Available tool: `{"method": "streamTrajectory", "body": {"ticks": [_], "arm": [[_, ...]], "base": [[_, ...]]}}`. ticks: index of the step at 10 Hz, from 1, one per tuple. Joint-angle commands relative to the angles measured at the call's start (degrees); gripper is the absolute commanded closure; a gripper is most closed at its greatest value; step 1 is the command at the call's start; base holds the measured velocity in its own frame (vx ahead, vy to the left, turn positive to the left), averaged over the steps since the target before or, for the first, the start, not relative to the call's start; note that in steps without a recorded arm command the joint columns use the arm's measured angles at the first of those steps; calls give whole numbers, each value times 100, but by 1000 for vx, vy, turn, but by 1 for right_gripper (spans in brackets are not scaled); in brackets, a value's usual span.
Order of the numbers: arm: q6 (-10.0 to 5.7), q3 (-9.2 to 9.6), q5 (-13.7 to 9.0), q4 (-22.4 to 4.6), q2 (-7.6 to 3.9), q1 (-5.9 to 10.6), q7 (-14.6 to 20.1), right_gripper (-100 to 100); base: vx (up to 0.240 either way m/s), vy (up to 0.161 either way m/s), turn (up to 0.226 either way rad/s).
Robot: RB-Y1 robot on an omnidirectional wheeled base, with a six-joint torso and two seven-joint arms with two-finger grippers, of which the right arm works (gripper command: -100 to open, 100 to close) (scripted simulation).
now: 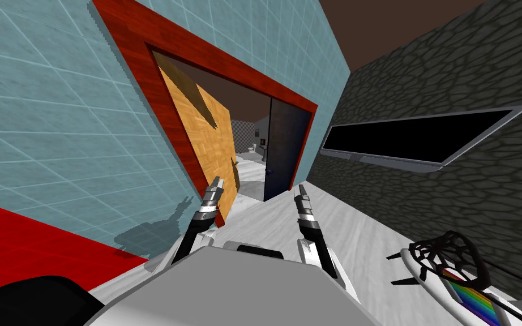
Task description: Push the door open
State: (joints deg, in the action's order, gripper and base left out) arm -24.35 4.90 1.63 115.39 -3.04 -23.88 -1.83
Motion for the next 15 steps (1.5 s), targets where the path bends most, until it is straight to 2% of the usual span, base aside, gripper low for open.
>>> {"method": "streamTrajectory", "body": {"ticks": [1,8,15], "arm": [[-79,29,12,-221,-26,59,2,-100],[-326,125,52,-1141,-110,365,33,-100],[-598,231,96,-2158,-138,703,68,-100]], "base": [[106,-70,55],[98,-54,62],[88,-67,70]]}}
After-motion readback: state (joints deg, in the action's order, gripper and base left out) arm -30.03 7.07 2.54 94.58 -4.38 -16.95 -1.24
